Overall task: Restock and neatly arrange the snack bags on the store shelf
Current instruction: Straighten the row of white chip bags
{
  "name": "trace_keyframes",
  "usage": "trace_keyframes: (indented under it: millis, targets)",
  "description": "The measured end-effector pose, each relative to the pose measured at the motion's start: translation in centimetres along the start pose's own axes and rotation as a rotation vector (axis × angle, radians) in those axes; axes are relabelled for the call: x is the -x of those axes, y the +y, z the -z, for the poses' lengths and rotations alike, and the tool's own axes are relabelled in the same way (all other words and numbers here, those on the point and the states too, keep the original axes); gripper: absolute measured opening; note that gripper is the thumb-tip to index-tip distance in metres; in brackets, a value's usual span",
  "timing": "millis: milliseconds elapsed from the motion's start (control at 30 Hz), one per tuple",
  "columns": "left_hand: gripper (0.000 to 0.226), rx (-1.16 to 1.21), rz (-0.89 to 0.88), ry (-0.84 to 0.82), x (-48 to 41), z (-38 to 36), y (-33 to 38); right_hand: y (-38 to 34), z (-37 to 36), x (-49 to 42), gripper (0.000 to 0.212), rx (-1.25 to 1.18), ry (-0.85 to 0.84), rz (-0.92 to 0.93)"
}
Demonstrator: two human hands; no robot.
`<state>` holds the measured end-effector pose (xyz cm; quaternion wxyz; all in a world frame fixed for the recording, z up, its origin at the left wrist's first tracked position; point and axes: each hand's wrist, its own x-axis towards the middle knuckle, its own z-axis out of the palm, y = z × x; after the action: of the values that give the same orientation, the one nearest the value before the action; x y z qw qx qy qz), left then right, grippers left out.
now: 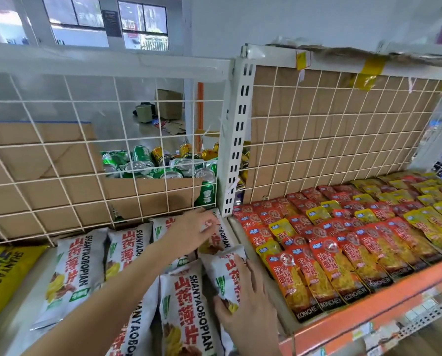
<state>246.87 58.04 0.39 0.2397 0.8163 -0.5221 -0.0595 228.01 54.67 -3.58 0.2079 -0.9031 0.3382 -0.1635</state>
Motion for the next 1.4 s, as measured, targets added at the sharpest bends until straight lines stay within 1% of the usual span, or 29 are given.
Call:
trace_keyframes:
  millis: [67,133,167,233,367,467,533,600,667,800,900,967,1067,1133,1200,1267,1333,1400]
  targets:
    - [0.024,0.129,0.009,-0.189,0.6,0.3,0.8,-0.1,0.0,0.2,0.077,-0.009,0.012,0.014]
    - [0.027,0.114,0.018,-0.345,0.5,-0.2,0.9,-0.1,-0.1,0.4,0.077,-0.014,0.024,0.03]
    - [0.029,0.085,0.018,-0.394,0.4,-0.5,0.9,-0.1,-0.2,0.5,0.077,-0.014,0.03,0.036]
    - [0.027,0.056,0.021,-0.433,0.3,-1.2,0.8,0.0,-0.3,0.7,0.076,-0.011,0.049,0.041]
    - [0.012,0.058,0.021,-0.384,0.6,-1.7,0.8,0.0,-0.4,1.4,0.079,0.061,0.047,0.01]
    - [0.02,0.041,0.013,-0.301,0.7,-1.9,1.2,0.1,-0.5,2.0,0.084,0.128,0.037,-0.005]
    - [0.022,0.007,0.004,-0.26,0.8,-2.1,1.5,0.3,-0.6,2.5,0.092,0.167,0.024,-0.007]
    - [0.017,-0.066,0.003,-0.245,0.9,-2.3,1.6,0.6,-0.7,3.0,0.105,0.201,0.013,-0.02]
    - [0.013,-0.129,0.001,-0.232,1.0,-2.5,1.8,0.8,-0.9,3.5,0.113,0.214,0.025,-0.033]
    - [0.013,-0.207,0.007,-0.209,1.2,-2.9,1.8,1.0,-1.0,4.2,0.116,0.213,0.032,-0.052]
    - [0.014,-0.205,0.008,-0.199,1.2,-2.9,1.7,1.0,-0.9,4.3,0.109,0.206,0.028,-0.066]
    - [0.013,-0.174,-0.011,-0.175,1.4,-2.6,1.7,1.0,-0.7,4.4,0.101,0.213,0.019,-0.084]
    - [0.008,-0.143,-0.024,-0.074,2.0,-1.4,1.0,1.2,-0.7,4.7,0.086,0.179,0.032,-0.084]
    - [0.01,-0.114,-0.016,-0.008,2.8,-0.3,0.1,1.1,-0.6,4.9,0.076,0.121,0.099,-0.053]
    - [0.011,-0.068,-0.008,0.033,3.9,0.9,-1.1,0.4,-0.3,5.1,0.067,0.078,0.196,0.036]
    - [0.012,-0.049,-0.011,0.027,5.2,1.7,-2.1,-1.1,-0.2,5.2,0.06,0.059,0.224,0.173]
    - [0.013,-0.055,-0.02,-0.013,6.5,2.1,-3.1,-2.6,-0.8,5.4,0.055,0.04,0.197,0.298]
    - [0.012,-0.076,-0.011,-0.036,7.6,2.2,-3.7,-4.0,-1.9,5.6,0.057,0.035,0.126,0.349]
